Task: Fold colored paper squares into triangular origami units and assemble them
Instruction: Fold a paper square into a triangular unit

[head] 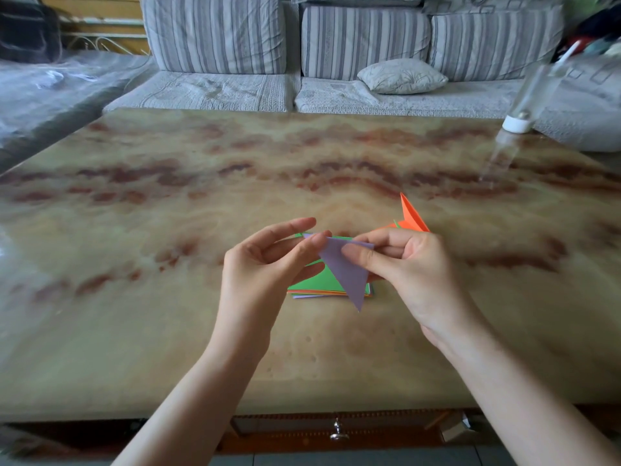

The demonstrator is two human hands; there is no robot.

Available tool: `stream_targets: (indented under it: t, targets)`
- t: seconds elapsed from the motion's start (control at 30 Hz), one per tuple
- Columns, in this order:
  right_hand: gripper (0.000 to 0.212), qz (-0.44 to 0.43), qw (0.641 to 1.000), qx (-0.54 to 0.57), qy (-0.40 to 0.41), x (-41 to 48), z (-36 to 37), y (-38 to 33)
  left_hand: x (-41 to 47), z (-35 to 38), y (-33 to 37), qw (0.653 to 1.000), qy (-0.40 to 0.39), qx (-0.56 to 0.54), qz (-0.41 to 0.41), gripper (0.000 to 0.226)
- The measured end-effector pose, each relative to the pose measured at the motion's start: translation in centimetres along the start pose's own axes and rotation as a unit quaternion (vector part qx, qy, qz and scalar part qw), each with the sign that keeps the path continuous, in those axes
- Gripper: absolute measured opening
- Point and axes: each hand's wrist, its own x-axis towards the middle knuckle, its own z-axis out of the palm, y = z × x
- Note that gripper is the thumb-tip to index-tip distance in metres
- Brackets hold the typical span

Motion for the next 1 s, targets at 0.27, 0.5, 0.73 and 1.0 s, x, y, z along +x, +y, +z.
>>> stream_targets:
  t: [0.27,0.5,0.73,1.0]
  targets:
    - [0.005,0.01,0.998,0.063,0.014,-0.08,0.05,-0.14,-0.06,0.1,-0.37,0.999,0.032,-0.011,0.007,0.006]
    - [0.003,-0.012,0.999,0.021,0.024,0.15,-0.49,-0.03,0.11,-0.06,-0.36,0.999,0.013,0.038,0.011,0.007]
    - [0.002,-0.03,1.0,-0.001,0.01,0.1,-0.48,-0.13,0.01,-0.09,-0.53,0.989,0.004,0.137,0.062,0.006]
    - [0.003,0.013,0.999,0.042,0.012,-0.19,-0.55,-0.3,-0.13,0.16,-0.79,0.989,0.028,0.128,0.063,0.013]
